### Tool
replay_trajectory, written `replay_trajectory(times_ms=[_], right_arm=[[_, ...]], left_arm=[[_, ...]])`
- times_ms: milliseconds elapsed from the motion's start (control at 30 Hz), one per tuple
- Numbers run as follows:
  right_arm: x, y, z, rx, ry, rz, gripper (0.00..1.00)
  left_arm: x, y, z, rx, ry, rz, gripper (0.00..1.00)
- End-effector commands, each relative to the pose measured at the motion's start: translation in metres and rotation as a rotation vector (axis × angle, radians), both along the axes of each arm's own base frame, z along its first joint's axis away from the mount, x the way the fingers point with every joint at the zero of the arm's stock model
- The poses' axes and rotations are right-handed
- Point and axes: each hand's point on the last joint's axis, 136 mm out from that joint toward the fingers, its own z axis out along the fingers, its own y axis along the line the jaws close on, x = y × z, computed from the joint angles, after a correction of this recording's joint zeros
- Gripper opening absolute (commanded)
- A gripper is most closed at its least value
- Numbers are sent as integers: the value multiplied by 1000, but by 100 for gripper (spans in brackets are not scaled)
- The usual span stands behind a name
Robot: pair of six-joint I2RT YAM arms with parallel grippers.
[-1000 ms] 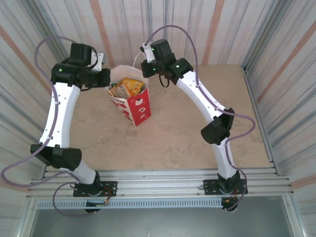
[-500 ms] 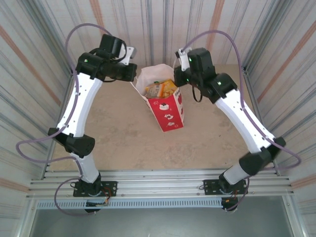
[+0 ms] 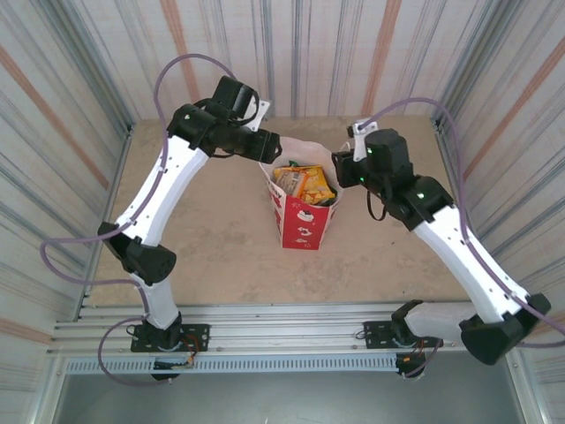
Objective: Place the snacks into the paper bag
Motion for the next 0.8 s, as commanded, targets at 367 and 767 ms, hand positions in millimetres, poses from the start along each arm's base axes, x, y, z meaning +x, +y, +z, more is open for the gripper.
replay_trajectory(times_ms=[367, 767], right_arm=[[-33, -119, -48, -132, -123, -329, 68], [-5, -165, -196, -5, -94, -420, 99]], left_arm=[[-26, 133, 32, 139, -426, 354, 99], [-14, 212, -134, 181, -632, 526, 99]])
